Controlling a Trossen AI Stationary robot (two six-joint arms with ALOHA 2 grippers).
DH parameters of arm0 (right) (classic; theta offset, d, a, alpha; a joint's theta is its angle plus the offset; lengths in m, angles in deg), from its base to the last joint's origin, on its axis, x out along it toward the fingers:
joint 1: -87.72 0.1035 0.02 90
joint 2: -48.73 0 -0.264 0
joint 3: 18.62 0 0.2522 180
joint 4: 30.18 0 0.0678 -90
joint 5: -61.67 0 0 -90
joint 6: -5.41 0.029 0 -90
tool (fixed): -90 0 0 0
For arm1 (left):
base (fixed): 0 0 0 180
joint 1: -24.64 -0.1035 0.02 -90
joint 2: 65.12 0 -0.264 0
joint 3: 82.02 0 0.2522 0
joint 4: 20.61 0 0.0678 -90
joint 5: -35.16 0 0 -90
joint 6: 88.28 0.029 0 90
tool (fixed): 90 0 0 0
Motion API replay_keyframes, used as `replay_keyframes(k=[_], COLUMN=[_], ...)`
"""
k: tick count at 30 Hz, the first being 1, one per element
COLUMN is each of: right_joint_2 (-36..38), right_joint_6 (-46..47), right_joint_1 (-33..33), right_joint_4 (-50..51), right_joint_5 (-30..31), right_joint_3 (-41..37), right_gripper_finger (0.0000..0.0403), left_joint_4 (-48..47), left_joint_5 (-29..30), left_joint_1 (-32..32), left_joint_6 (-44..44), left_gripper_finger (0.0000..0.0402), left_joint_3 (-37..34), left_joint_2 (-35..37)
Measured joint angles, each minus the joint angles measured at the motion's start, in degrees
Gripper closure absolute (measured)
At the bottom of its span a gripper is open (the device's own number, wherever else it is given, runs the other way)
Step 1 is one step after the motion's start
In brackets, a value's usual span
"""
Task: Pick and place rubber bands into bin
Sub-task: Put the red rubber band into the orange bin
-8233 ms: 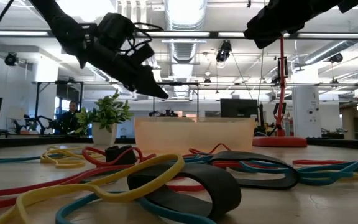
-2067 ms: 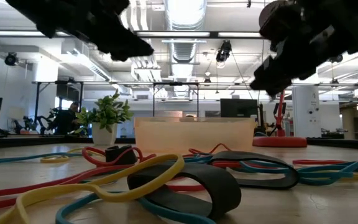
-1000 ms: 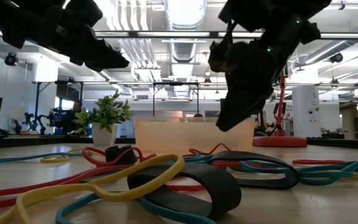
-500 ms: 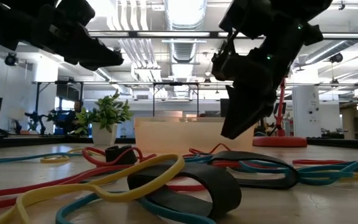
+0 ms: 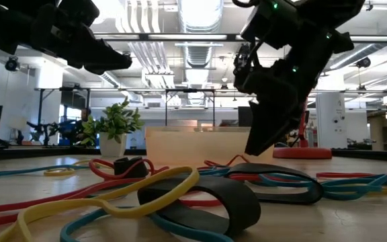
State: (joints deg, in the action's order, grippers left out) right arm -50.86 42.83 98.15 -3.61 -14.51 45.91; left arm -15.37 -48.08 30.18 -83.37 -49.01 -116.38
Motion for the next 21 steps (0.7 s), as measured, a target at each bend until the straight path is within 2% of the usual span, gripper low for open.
replay_keyframes(k=[6, 21], right_joint_2=[0.0, 0.1], right_joint_6=[0.8, 0.6], right_joint_1=[0.1, 0.0], right_joint_4=[-6.4, -6.2], right_joint_5=[-0.1, 0.7], right_joint_3=[-1.9, -2.5], right_gripper_finger=[0.0264, 0.0264], left_joint_4=[0.0, 0.0], left_joint_5=[0.0, 0.0], left_joint_1=[0.0, 0.0], left_joint_6=[0.0, 0.0], left_gripper_finger=[0.0283, 0.0283], left_joint_3=[0.0, 0.0], left_joint_2=[0.0, 0.0])
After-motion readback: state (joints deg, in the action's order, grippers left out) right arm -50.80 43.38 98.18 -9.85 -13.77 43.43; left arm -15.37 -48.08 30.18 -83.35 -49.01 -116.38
